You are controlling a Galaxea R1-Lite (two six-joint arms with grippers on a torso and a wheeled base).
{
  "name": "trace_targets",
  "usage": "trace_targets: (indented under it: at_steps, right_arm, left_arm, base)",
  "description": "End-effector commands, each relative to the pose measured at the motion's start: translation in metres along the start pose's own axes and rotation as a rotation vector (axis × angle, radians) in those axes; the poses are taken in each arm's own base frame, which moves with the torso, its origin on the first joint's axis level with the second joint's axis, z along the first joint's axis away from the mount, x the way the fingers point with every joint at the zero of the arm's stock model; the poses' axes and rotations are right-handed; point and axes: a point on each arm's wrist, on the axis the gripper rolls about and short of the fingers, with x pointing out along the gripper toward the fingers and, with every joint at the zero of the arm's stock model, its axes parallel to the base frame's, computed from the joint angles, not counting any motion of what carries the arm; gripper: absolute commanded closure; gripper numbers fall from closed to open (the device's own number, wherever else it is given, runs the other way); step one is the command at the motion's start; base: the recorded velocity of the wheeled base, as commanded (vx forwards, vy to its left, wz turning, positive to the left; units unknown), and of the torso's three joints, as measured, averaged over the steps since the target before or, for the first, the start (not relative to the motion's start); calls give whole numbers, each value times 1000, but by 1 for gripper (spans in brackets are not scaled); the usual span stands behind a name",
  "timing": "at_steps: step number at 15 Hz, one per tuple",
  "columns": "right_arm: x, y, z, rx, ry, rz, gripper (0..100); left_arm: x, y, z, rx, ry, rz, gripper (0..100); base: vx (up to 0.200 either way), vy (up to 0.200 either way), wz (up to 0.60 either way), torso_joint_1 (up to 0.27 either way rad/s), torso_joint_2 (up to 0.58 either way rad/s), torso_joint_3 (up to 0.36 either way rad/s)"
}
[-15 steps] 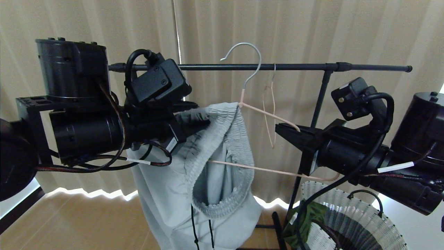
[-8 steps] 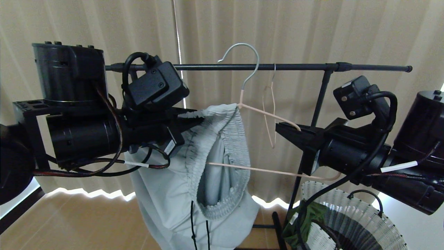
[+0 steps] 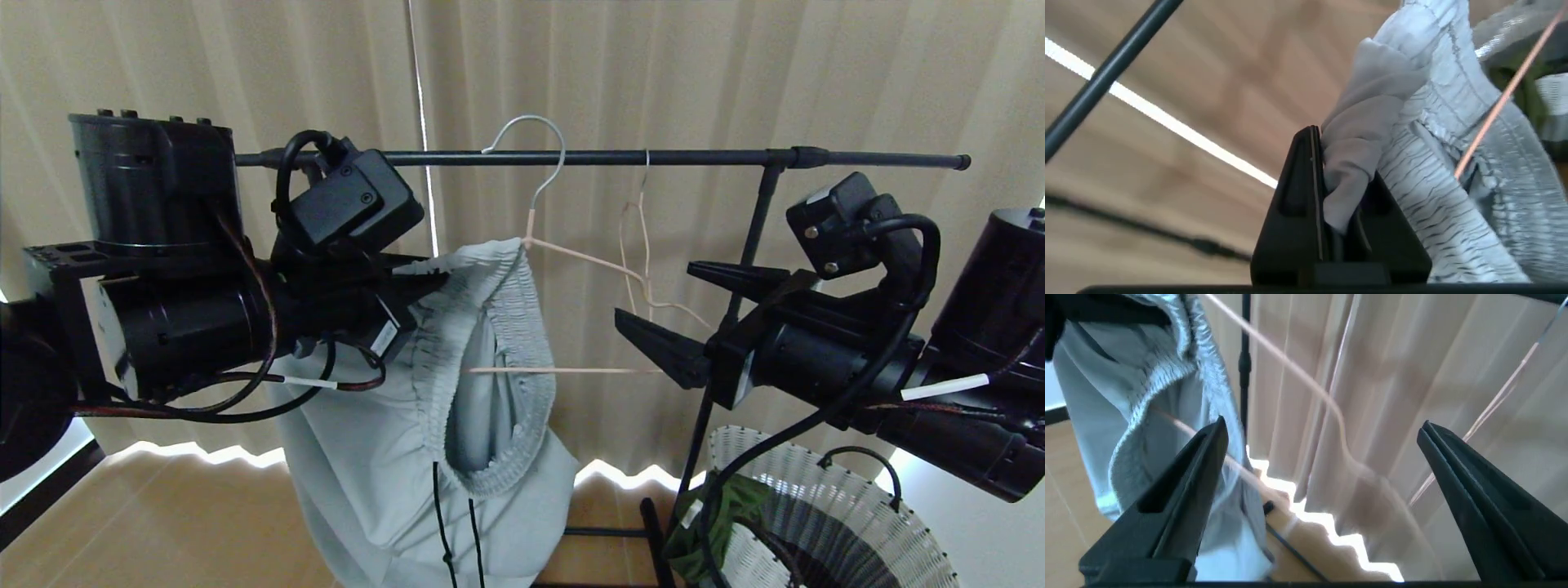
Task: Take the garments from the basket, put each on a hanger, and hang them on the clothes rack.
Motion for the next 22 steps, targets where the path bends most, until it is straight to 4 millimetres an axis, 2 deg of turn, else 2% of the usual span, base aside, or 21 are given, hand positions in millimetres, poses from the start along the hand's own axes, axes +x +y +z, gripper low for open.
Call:
trace_targets:
  at_steps: [1, 4, 8, 13, 16, 22]
  right_arm:
    - [2, -3, -2, -20, 10, -9, 0]
    - [2, -2, -2, -20, 9, -8, 0]
    - [2, 2, -5, -14, 18, 13, 0]
    - [14, 18, -16, 39, 66, 67, 0]
    - [29, 20, -26, 38, 77, 66, 0]
    - [45, 27, -41, 34, 88, 78, 0]
  left_arm:
    - [0, 7, -7, -46, 79, 105, 100]
    - [0, 15, -18, -116, 178, 231, 100]
    - [-2, 16, -15, -240, 157, 261, 100]
    - [-4, 11, 8, -366, 21, 234, 100]
    - [-17, 9, 22, -356, -74, 165, 100]
    - [-25, 2, 35, -348, -135, 122, 100]
  base:
    - [0, 0, 0, 0, 0, 0]
    - [0, 0, 0, 0, 0, 0]
    - [0, 0, 0, 0, 0, 0]
    - [0, 0, 0, 0, 0, 0]
    - [0, 0, 0, 0, 0, 0]
    - [0, 0, 0, 0, 0, 0]
